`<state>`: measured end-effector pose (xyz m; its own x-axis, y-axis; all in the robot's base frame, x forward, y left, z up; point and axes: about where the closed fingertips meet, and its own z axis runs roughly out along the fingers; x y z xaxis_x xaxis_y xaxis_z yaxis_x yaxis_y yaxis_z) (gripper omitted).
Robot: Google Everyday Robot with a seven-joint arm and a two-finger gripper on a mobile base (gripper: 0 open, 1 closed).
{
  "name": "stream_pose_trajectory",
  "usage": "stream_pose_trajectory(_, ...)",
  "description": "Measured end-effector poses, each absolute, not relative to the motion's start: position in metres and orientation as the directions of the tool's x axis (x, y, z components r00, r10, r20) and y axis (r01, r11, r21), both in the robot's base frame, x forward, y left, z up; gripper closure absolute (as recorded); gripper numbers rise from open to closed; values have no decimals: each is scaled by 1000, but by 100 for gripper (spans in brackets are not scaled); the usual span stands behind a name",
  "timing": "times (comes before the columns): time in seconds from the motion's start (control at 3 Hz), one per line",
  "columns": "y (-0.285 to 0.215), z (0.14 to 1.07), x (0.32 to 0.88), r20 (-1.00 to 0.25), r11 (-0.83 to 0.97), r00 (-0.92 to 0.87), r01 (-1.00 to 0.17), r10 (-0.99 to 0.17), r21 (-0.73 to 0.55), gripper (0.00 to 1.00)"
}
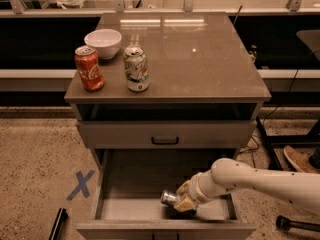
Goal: Place redbull can into middle drawer
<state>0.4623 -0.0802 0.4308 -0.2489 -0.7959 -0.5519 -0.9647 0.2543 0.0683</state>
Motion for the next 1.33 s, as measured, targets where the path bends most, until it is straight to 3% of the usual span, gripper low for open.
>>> stream_pose_trajectory(0.33, -85, 425, 469, -579, 368, -371, -921, -726, 129, 30)
stream_pose_trajectory(0.67, -84, 424, 468, -580, 371, -377, -919, -722, 135, 6)
stream_pose_trajectory(1.33, -83, 424, 468, -580, 370, -377, -919, -722, 136, 0)
